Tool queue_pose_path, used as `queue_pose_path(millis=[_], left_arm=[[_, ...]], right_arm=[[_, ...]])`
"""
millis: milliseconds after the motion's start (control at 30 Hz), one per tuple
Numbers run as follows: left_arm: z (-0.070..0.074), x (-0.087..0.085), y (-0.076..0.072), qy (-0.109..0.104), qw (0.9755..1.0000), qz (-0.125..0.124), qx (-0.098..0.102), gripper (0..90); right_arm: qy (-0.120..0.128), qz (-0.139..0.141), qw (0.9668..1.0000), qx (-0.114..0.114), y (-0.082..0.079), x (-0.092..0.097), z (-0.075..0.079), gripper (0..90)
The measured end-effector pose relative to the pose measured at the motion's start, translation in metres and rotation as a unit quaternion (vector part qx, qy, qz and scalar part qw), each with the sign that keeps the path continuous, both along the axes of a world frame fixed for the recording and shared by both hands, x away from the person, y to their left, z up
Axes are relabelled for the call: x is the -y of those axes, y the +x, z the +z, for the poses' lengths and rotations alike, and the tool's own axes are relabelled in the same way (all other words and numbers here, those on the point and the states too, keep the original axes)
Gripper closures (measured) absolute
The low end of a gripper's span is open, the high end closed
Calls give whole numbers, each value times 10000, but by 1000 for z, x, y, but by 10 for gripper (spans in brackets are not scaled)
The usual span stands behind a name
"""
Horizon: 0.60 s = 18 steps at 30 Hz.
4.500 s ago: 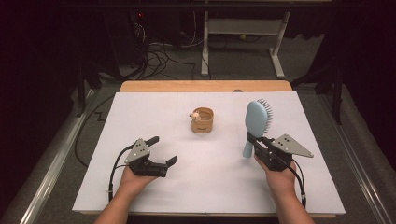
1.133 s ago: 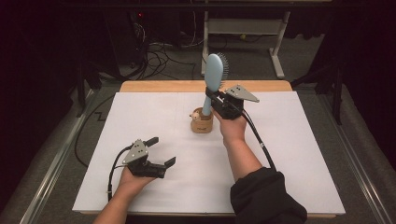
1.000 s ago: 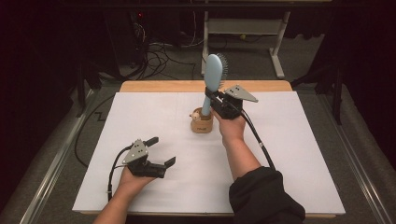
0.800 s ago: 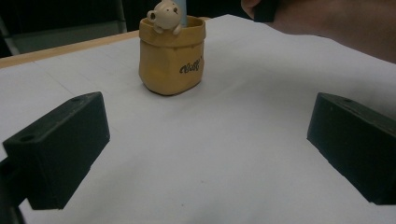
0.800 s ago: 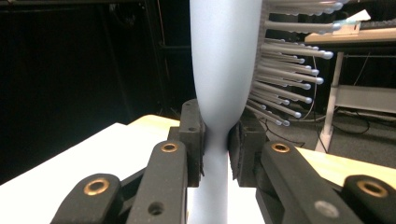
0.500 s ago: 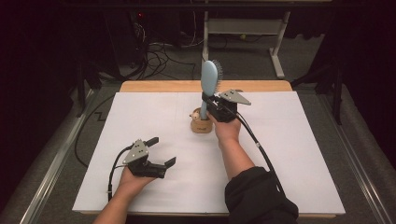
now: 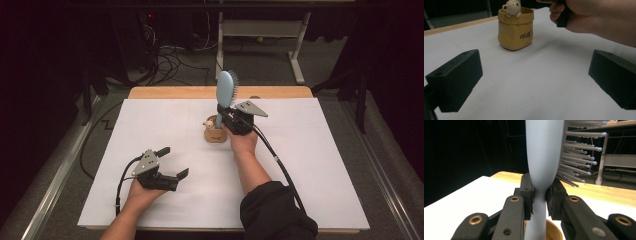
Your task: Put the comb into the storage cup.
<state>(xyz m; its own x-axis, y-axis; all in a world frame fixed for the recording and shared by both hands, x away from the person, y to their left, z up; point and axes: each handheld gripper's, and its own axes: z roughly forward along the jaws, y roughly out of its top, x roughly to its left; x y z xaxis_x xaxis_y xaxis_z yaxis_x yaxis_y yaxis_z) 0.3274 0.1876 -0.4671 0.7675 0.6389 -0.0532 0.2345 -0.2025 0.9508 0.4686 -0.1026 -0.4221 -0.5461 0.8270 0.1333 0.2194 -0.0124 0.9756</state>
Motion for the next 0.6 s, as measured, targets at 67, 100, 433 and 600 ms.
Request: queue_pose_path(millis=[67,100,433,600], left_arm=[[0,0,0,5,10000,-6,-1,0],[0,0,0,2,10000,-7,-2,0],[0,0,0,9,10000,-9,2,0],[0,0,0,4,10000,-8,14,0]], right_arm=[[2,4,10000,5,0,0,-1,785],[3,8,10000,0,0,-1,-2,784],[32,27,10000,-58,-2,-3,-8,784],[77,61,9999,-71,-4,-4,-9,784]])
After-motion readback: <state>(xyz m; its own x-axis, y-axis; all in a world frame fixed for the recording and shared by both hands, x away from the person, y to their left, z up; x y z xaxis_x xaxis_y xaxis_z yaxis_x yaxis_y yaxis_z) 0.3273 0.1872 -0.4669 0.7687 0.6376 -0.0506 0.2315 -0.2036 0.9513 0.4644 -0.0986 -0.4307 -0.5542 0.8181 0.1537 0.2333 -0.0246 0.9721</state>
